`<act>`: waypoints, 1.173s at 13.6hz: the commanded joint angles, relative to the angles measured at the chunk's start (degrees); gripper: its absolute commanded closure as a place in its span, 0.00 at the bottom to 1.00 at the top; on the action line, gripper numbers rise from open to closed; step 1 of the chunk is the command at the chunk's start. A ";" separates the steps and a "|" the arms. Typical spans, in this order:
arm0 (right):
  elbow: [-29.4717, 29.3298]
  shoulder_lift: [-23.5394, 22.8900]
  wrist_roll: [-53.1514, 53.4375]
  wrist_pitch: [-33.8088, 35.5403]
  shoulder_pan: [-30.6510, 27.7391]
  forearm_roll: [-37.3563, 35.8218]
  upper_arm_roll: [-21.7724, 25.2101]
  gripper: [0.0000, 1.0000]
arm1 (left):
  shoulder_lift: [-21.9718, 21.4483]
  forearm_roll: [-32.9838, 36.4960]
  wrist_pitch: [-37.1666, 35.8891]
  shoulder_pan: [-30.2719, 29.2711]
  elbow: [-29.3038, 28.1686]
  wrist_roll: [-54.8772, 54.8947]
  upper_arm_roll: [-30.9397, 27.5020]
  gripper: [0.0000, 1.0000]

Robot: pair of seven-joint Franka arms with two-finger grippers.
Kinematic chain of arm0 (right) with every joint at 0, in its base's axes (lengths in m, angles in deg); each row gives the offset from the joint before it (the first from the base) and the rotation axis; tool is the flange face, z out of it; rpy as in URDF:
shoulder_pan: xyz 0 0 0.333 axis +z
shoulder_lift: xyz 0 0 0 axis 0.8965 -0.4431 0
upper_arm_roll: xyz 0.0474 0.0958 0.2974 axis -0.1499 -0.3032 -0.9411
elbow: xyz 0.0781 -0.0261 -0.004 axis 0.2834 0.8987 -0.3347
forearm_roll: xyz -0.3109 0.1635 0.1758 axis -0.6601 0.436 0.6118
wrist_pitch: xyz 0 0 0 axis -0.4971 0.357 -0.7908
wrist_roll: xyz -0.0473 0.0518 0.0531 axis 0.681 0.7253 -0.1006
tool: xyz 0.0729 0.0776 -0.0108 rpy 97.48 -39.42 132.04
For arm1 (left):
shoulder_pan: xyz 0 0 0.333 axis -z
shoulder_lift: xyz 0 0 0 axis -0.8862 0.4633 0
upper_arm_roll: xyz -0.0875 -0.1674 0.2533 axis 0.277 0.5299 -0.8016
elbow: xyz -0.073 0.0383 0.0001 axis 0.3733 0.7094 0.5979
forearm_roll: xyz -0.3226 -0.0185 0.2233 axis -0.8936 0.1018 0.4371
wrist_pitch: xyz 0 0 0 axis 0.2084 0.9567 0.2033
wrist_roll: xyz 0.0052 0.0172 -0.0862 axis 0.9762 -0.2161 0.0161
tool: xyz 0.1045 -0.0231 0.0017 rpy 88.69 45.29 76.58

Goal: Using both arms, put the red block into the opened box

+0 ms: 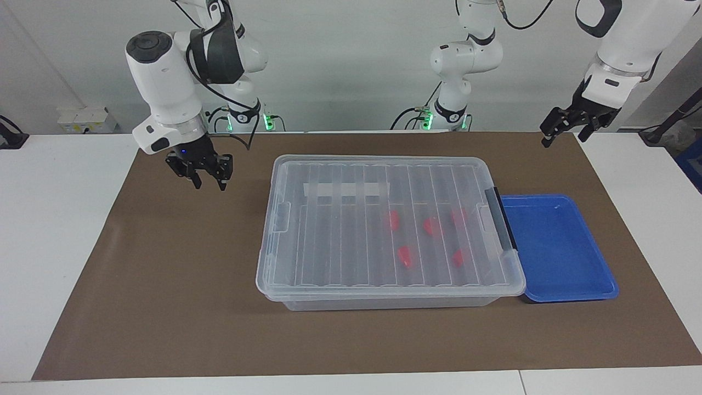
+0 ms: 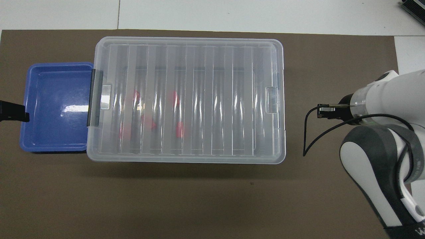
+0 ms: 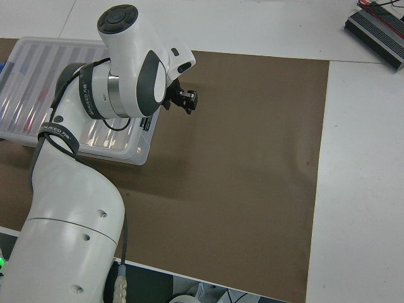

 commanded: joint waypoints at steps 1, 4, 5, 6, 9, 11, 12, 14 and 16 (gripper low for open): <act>-5.69 -0.55 2.64 4.59 -0.64 1.72 -0.33 0.00 | -1.73 -0.46 1.33 1.38 -2.18 0.16 -1.39 0.00; -11.94 -2.04 2.56 10.58 -0.82 1.91 -0.33 0.00 | -1.73 -0.46 1.24 1.38 -2.01 0.25 -1.30 0.00; -12.82 -2.14 2.64 11.46 -0.99 1.99 -0.33 0.00 | -1.73 -0.46 1.24 1.20 -1.92 0.25 -1.30 0.00; -13.70 -2.14 2.64 12.86 -1.25 1.73 -0.33 0.00 | -1.73 -0.46 1.15 1.20 -1.75 0.25 -1.30 0.00; -18.01 -3.36 2.29 17.96 -1.70 1.12 -0.33 0.00 | -1.73 -0.46 1.24 1.20 -1.83 0.60 -1.21 0.00; -17.85 -3.19 1.68 20.34 -1.87 1.29 -0.33 0.00 | -1.73 -0.46 1.24 1.38 -1.83 0.60 -1.21 0.00; -17.58 -2.76 1.59 20.61 -2.31 1.55 -0.33 0.00 | -1.73 -0.46 1.24 1.47 -1.74 0.60 -1.21 0.00; -17.06 -2.40 0.72 20.70 -2.49 1.82 -0.42 0.00 | -1.64 -0.46 1.24 1.47 -1.74 0.69 -1.21 0.00; -16.18 -2.14 -1.22 20.52 -2.58 1.82 -0.33 0.00 | -1.64 -0.46 1.07 1.47 -1.74 0.69 -1.21 0.00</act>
